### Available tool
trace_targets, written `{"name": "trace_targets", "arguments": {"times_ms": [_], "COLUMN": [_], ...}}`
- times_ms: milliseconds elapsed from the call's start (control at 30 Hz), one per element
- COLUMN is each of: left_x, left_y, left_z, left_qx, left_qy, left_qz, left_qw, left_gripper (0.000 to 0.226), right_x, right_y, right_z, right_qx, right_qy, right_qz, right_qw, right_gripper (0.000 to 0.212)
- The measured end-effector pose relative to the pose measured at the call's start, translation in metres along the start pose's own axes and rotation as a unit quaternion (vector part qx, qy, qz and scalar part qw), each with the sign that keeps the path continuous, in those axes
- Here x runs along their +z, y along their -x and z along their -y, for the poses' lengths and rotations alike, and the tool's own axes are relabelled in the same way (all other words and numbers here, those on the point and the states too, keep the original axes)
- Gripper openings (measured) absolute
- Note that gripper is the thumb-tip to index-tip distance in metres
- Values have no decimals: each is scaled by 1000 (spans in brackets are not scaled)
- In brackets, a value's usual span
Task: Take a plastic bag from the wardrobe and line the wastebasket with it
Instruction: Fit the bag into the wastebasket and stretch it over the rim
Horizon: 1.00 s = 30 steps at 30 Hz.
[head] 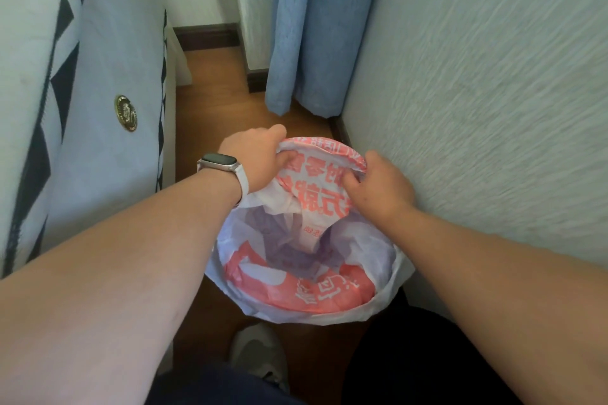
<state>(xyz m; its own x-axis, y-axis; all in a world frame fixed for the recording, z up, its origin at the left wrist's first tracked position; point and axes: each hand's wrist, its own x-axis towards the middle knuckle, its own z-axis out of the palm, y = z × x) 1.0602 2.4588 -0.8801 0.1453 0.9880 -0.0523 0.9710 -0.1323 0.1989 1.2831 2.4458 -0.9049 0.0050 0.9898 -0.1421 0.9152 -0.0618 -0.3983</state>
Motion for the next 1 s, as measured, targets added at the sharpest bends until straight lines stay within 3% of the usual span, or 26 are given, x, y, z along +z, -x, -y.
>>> {"name": "trace_targets", "arguments": {"times_ms": [167, 300, 467, 633, 767, 1000], "left_x": [-1, -1, -1, 4, 7, 5], "left_y": [0, -1, -2, 0, 3, 6], "left_z": [-4, -8, -13, -12, -8, -12], "left_qx": [9, 50, 51, 0, -46, -73], "left_qy": [39, 26, 71, 60, 78, 192], "left_qz": [15, 16, 24, 30, 42, 51], "left_qw": [999, 998, 996, 998, 995, 977], "left_gripper": [25, 17, 19, 19, 27, 27], "right_x": [-7, -7, -5, -6, -5, -11], "right_y": [-1, -10, -17, -23, -22, -24], "right_z": [36, 62, 55, 41, 39, 21], "right_qx": [-183, -293, -250, -167, -158, -101], "right_qy": [51, 49, 71, 82, 85, 90], "right_qz": [-79, -36, 12, -2, -8, -8], "right_qw": [979, 954, 965, 982, 984, 991], "right_gripper": [57, 42, 14, 17, 14, 16]}}
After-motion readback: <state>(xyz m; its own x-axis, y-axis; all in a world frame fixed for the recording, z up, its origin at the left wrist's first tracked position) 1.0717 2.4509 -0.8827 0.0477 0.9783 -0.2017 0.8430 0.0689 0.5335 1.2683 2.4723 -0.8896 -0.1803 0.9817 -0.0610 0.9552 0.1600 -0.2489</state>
